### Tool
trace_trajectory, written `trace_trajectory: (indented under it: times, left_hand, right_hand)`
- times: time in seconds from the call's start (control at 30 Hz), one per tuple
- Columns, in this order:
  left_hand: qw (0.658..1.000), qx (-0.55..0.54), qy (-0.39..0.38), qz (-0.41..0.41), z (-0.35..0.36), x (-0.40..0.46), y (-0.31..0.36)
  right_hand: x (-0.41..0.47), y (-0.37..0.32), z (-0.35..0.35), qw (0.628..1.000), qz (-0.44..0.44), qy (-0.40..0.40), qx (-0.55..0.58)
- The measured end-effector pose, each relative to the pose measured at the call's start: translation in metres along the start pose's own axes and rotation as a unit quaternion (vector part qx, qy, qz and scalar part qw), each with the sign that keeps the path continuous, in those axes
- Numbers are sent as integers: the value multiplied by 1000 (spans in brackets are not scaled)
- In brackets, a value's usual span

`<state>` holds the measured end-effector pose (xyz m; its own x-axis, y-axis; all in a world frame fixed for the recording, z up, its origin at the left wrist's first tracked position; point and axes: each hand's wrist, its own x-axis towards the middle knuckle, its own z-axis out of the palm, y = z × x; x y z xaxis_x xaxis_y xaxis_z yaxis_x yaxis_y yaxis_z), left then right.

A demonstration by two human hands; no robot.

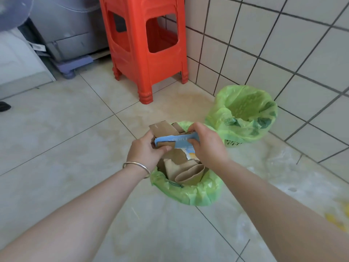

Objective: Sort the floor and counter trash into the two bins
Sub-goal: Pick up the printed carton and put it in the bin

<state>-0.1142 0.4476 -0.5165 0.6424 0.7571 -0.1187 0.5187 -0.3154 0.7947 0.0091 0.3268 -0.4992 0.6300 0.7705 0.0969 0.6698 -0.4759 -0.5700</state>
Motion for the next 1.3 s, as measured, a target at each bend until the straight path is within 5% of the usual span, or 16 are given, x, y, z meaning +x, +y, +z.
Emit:
trace_trajectory:
  times: [0.2, 0.5, 0.97, 1.3]
  left_hand:
    - [980, 175, -92, 3, 9, -10, -5]
    - [935, 319, -151, 24, 50, -1, -8]
    - [837, 529, -133, 31, 102, 17, -22]
    - [904, 411, -114, 13, 66, -16, 21]
  right_hand:
    - [-10, 18, 16, 988, 8, -112, -103]
    - [-14, 51, 29, 970, 1, -31, -240]
    - [-7, 63, 50, 944, 122, -218, -217]
    - [-43, 53, 9, 972, 109, -156, -139]
